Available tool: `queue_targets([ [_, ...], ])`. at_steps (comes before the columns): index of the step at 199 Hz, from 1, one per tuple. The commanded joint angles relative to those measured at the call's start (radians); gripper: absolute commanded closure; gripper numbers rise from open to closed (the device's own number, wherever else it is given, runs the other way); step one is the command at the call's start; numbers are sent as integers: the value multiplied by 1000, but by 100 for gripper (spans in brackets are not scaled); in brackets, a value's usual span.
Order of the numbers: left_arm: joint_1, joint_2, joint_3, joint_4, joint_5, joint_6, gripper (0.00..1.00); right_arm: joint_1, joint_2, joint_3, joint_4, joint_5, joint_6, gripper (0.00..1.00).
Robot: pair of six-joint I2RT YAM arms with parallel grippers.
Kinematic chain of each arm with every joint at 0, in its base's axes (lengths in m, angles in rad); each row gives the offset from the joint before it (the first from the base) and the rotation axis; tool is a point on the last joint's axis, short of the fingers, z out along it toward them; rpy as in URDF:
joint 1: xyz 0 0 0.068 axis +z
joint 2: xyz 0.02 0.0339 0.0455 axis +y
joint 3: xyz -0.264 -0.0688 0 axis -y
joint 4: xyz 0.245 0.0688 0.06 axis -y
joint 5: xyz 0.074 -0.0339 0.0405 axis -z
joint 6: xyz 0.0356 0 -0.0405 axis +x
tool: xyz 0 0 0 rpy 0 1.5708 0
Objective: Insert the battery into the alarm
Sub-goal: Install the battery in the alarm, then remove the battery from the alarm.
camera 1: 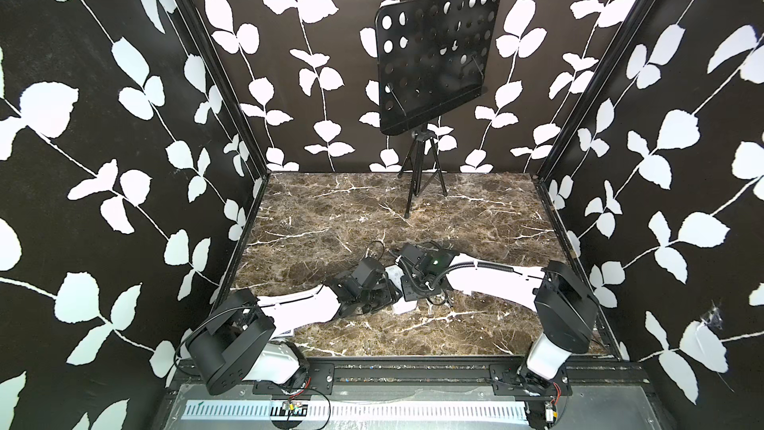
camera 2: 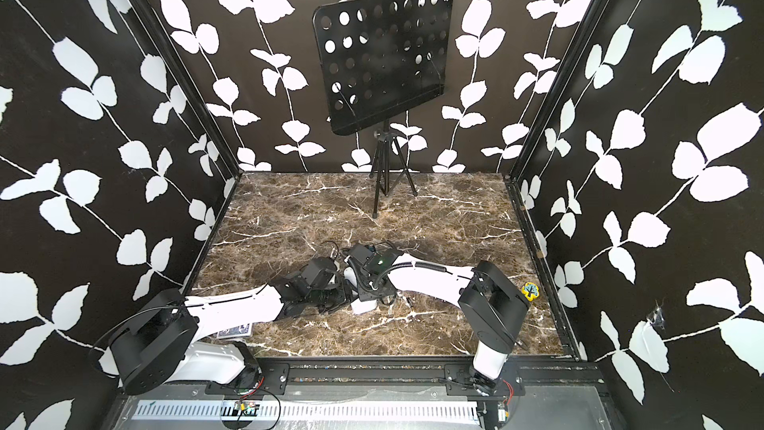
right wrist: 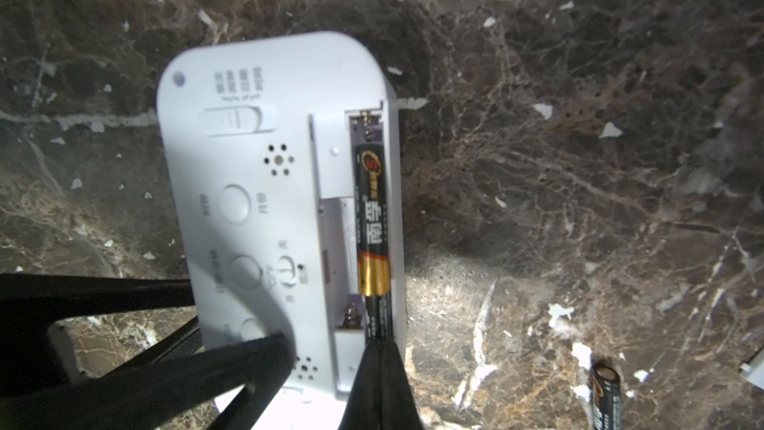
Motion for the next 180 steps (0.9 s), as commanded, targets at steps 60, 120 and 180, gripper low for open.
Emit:
queue_targets([
  [60,-5,-20,46,-196,-56,44,47,-13,-68,45,-22,25,-18,90],
  [120,-3,-9,117,-200,-67,76,44,-58,1,86,-20,45,-36,84],
  [180,5,-43,117,-190,-104,56,45,-60,48,102,-27,27,-43,74],
])
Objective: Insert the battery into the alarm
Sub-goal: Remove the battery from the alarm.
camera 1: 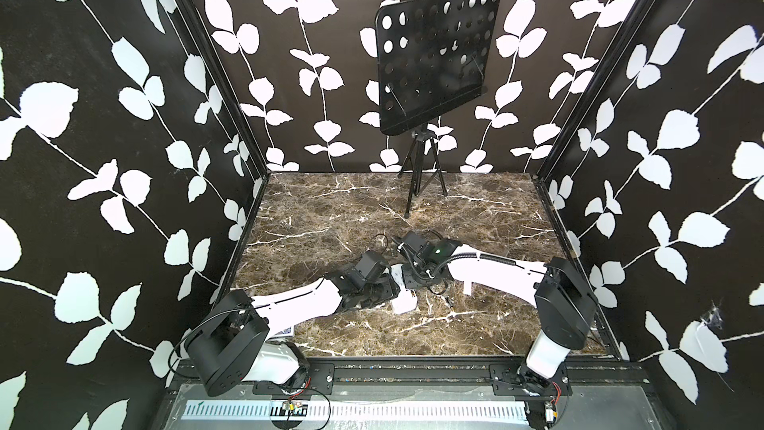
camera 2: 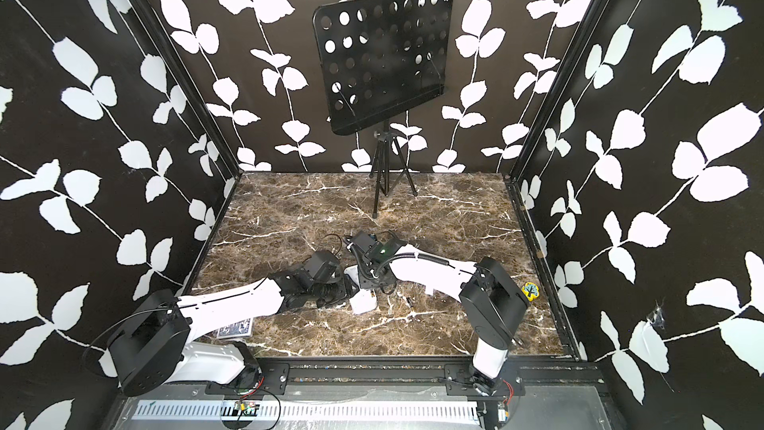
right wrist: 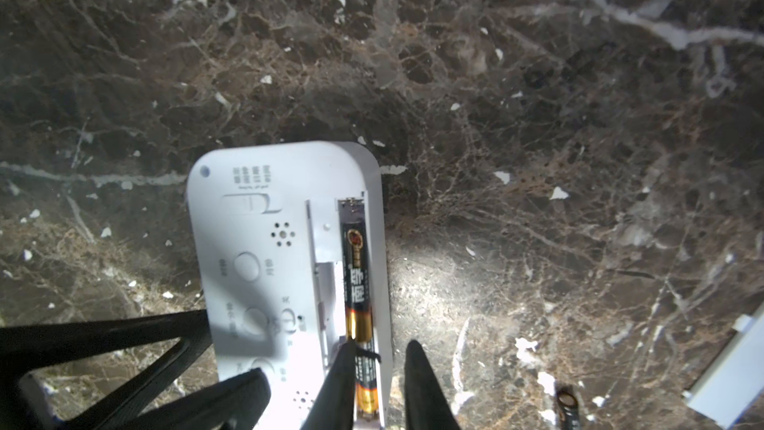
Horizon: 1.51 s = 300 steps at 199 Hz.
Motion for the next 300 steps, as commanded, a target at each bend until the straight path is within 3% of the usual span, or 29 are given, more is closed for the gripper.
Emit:
queue_targets([
  [1,4,-35,8,-19,-31,3,45,1,18,25,-10,8,7,74],
  [69,6,-73,-24,-28,-49,-17,45,1,88,116,-31,5,-8,74],
  [144,7,-64,-27,-25,-44,-25,44,2,117,130,-92,40,-18,84],
  [243,6,-39,-24,-7,-28,-32,44,7,189,208,-212,36,-43,87],
  [300,7,-22,-3,0,-12,-27,44,8,158,222,-211,31,-28,88],
])
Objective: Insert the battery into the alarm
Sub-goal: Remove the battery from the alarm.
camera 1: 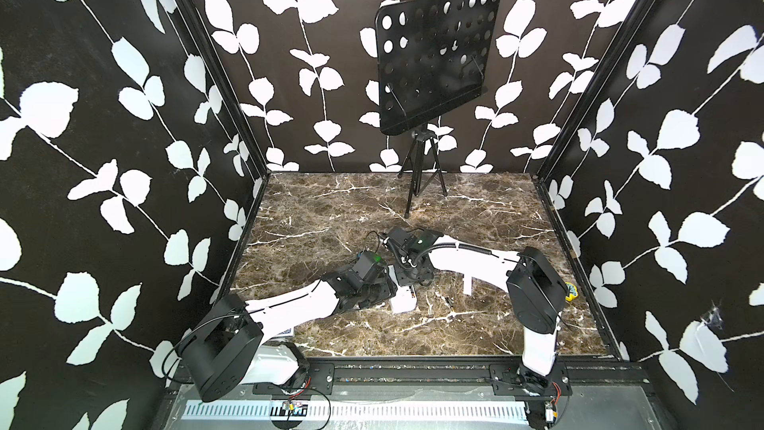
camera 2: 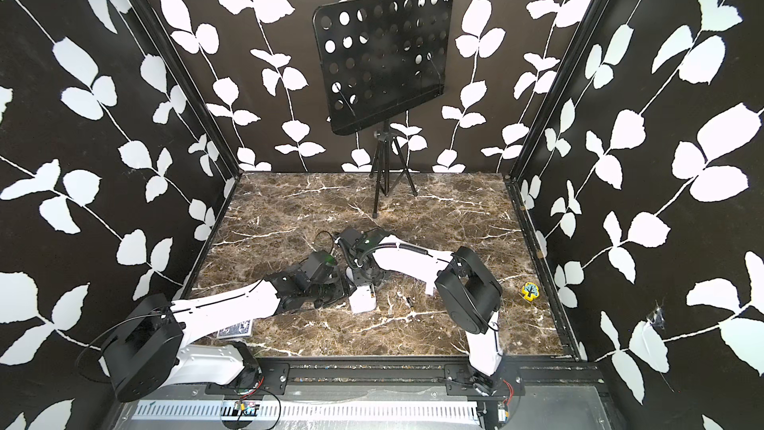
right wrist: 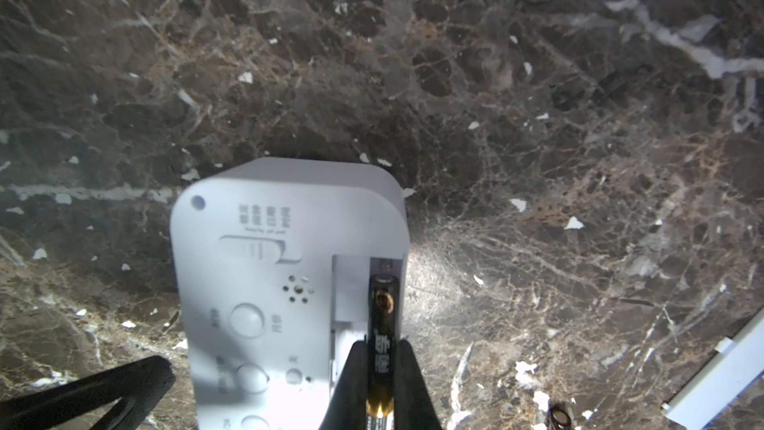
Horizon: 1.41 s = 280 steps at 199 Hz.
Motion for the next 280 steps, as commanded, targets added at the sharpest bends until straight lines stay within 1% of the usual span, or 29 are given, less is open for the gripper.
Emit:
queue_targets([
  [1,5,10,13,7,14,0,44,7,-10,21,-53,16,17,88],
  [73,5,27,31,-13,19,12,44,6,-30,35,-60,2,29,92],
  [83,5,25,32,-13,18,12,44,6,-38,32,-64,2,31,94],
  [167,5,22,42,-35,5,22,44,-8,-106,-13,-79,-47,51,96],
  [181,5,21,43,-27,5,24,44,-13,-125,-37,-51,-41,51,97],
  [201,5,21,47,-23,-4,25,44,-15,-170,-115,90,-39,54,99],
  [210,5,21,51,-21,-3,29,44,-21,-175,-122,125,-46,56,99],
  [214,5,22,52,-21,-2,30,44,-23,-171,-150,134,-50,56,100],
  [237,5,36,64,-13,20,41,44,-27,-144,-144,108,-53,50,100],
  [254,8,48,84,-8,34,52,44,-28,-156,-148,91,-49,53,100],
  [280,8,90,175,-62,61,96,51,-36,-228,-204,97,-29,75,100],
])
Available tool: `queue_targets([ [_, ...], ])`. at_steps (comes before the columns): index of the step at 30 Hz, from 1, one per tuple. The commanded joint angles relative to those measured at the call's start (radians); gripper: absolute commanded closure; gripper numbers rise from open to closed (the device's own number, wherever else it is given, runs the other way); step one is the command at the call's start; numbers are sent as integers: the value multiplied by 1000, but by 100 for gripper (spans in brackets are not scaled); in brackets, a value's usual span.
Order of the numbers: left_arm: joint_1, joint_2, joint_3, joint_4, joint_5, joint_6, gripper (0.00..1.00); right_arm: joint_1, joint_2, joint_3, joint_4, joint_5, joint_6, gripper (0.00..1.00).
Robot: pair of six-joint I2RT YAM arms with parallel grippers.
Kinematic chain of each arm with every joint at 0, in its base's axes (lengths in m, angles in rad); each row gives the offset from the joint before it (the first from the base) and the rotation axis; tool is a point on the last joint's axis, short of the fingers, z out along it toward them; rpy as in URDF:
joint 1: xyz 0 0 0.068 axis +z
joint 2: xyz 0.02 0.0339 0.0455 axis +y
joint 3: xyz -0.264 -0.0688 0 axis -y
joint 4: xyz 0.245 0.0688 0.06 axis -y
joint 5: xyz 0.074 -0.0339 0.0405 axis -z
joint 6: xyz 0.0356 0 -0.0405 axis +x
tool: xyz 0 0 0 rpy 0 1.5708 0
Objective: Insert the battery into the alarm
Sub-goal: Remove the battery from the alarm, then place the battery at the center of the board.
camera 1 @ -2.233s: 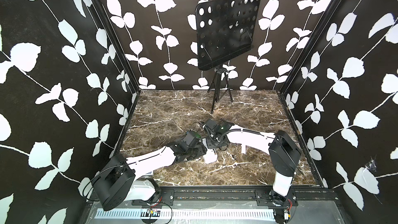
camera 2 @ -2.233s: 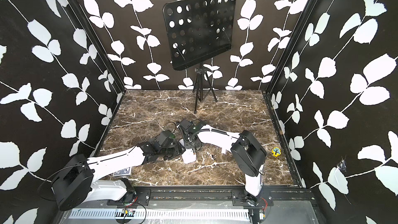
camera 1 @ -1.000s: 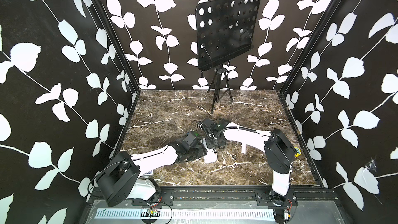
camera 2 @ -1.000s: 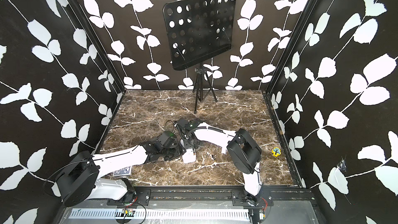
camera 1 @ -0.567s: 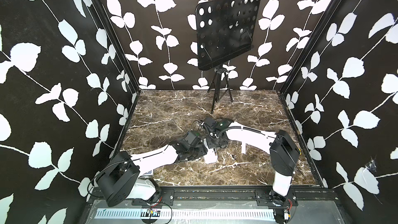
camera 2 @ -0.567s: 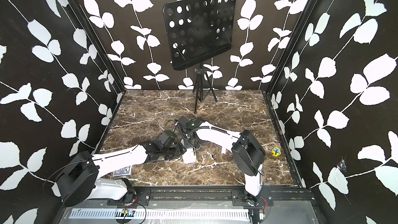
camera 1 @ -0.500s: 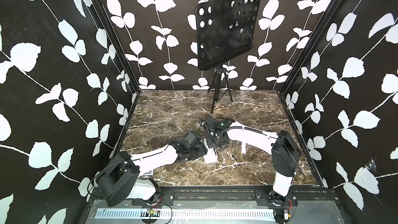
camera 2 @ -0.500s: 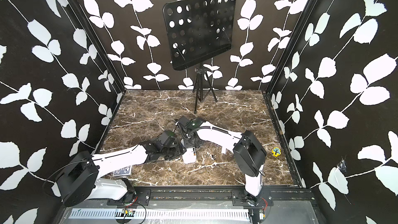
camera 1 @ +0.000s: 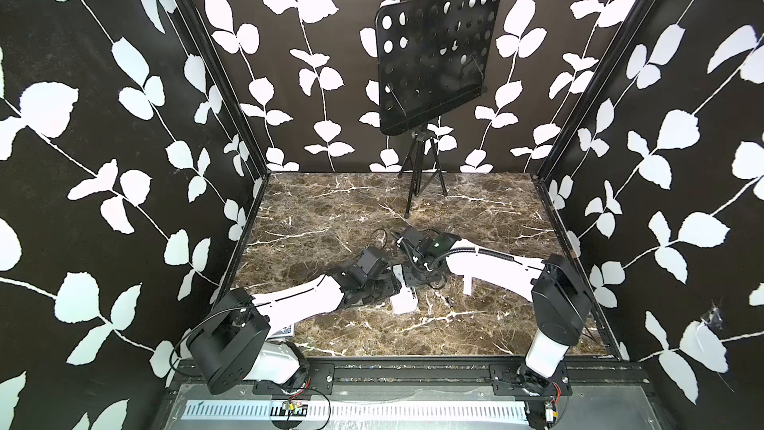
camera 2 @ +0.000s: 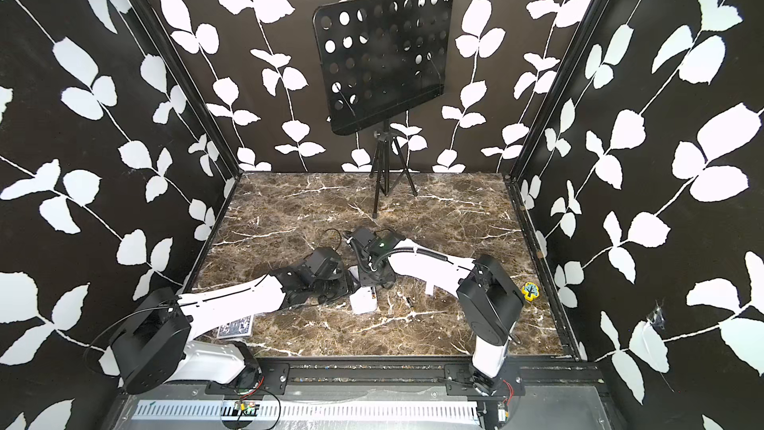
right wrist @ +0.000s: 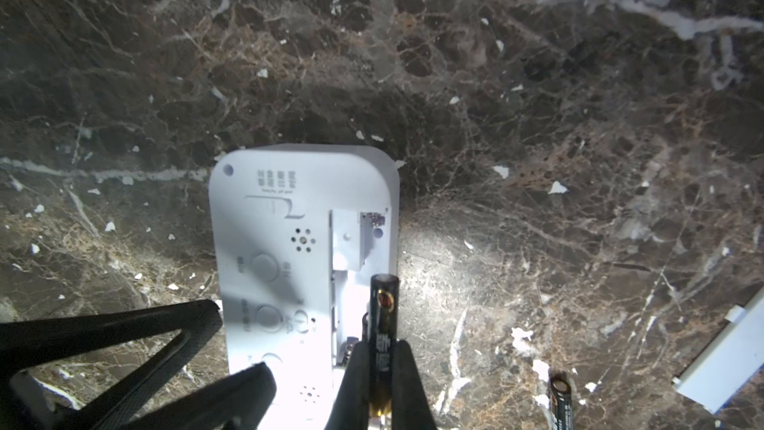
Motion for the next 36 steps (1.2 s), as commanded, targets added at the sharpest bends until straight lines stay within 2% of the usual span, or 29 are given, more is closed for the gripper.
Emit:
queue_targets([
  [1,5,32,96,-56,32,57,51,-11,-74,-53,-4,28,34,100],
  [4,6,98,168,-85,69,90,66,-27,-115,-110,5,25,43,100],
  [8,6,165,219,-91,84,99,79,-40,-145,-164,8,25,56,100],
  [22,-12,274,348,-162,66,160,89,-38,-273,-358,106,-57,127,100],
  [29,-39,322,384,-172,74,172,90,-38,-254,-360,143,-74,137,100],
  [36,-43,312,356,-206,21,168,94,-36,-250,-378,166,-82,152,100],
])
